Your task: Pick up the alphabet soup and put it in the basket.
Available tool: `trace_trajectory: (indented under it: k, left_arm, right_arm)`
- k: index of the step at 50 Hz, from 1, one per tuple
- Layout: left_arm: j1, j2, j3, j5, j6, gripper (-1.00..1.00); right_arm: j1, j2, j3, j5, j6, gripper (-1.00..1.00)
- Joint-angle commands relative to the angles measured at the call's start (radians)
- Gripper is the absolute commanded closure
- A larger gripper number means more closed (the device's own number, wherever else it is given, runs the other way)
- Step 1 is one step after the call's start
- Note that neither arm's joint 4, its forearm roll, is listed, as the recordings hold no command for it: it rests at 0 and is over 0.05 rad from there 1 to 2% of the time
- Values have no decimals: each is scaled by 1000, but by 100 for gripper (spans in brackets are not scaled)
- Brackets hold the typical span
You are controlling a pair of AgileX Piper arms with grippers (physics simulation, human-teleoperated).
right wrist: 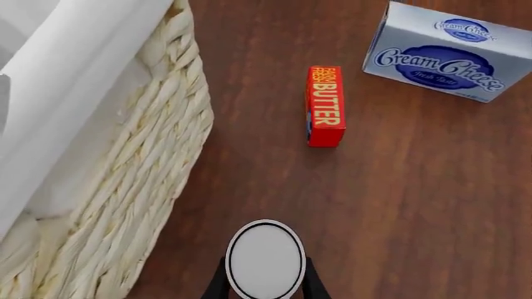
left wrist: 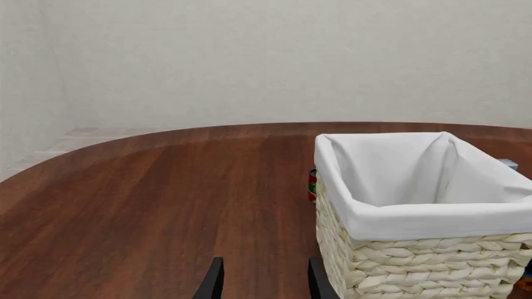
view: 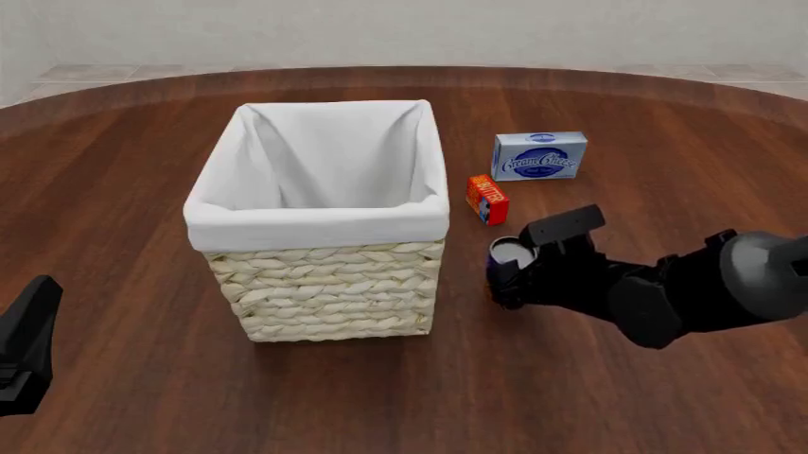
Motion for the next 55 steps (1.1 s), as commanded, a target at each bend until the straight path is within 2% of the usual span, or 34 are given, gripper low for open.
trace_trajectory:
  k: [1, 19, 35, 55]
  left_arm:
    - [0, 0, 0, 0, 0, -100]
    - [0, 0, 0, 0, 0, -100]
    - [0, 0, 0, 0, 0, -100]
    - [0, 0, 0, 0, 0, -100]
  right_arm:
    - [-18, 4, 15, -8, -13, 100]
    - [-9, -190, 23, 80, -43, 100]
    - [0, -359, -17, 205, -71, 100]
    - [49, -569, -202, 459, -125, 100]
